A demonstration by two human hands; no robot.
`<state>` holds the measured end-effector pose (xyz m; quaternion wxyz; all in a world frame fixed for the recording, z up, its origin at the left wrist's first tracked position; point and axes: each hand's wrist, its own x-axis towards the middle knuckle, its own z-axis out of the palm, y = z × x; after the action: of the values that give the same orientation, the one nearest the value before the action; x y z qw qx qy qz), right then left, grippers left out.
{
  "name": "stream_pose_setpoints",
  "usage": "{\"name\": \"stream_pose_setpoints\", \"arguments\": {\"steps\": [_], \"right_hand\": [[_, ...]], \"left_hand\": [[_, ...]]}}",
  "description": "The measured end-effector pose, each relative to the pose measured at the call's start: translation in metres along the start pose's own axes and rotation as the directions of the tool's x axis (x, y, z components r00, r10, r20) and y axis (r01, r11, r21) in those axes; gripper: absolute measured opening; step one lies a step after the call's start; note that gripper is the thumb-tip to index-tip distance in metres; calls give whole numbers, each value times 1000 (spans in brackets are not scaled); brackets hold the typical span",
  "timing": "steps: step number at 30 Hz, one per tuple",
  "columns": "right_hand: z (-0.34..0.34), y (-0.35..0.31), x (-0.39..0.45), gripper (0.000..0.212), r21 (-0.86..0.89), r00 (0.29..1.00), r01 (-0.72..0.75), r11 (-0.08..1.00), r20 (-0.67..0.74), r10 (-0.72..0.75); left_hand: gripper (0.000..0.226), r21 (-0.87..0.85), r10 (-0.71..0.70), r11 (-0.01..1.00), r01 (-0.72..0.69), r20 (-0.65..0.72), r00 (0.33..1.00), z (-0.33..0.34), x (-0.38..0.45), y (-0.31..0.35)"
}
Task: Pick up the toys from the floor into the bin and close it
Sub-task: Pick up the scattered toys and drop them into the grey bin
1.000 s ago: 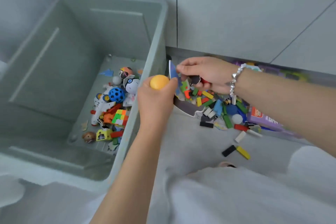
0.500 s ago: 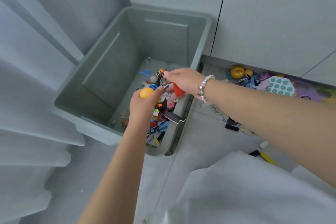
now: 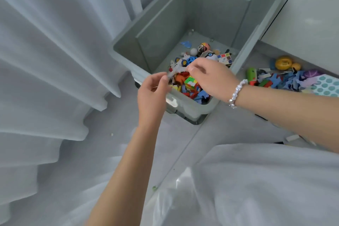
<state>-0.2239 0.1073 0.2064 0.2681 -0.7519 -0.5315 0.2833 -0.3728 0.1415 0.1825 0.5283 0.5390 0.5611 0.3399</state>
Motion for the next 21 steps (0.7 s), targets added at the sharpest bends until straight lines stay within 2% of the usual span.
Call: {"name": "stream_pose_setpoints", "arguments": {"steps": [3, 6, 9, 11, 13, 15, 18, 21], "right_hand": [[36, -36, -26, 25, 1, 995, 99, 995, -5, -99], [101, -59, -56, 19, 47, 981, 122, 991, 144, -128], [173, -57, -88, 19, -5, 929, 45, 999, 369, -40], [206, -46, -107, 23, -109, 850, -9, 994, 522, 65], [227, -36, -125, 28, -209, 779, -33, 977, 608, 156], [238, -30, -134, 30, -255, 757, -69, 965, 616, 217], [244, -26, -134, 27, -256, 761, -138, 957, 590, 268], [239, -18, -131, 24, -239, 782, -206, 949, 542, 306]], "left_hand": [[9, -5, -175, 984, 176, -142, 974, -59, -30, -53], [3, 45, -377, 916, 399, -242, 894, -111, -74, -142], [16, 76, -522, 827, 557, -262, 812, -138, -123, -222], [18, 86, -577, 787, 611, -248, 778, -142, -147, -259], [20, 87, -629, 747, 659, -231, 743, -139, -165, -286], [25, 104, -663, 719, 687, -197, 723, -132, -176, -306], [31, 152, -686, 684, 713, -199, 700, -121, -181, -321], [23, 173, -702, 644, 745, -254, 665, -111, -180, -332]]}}
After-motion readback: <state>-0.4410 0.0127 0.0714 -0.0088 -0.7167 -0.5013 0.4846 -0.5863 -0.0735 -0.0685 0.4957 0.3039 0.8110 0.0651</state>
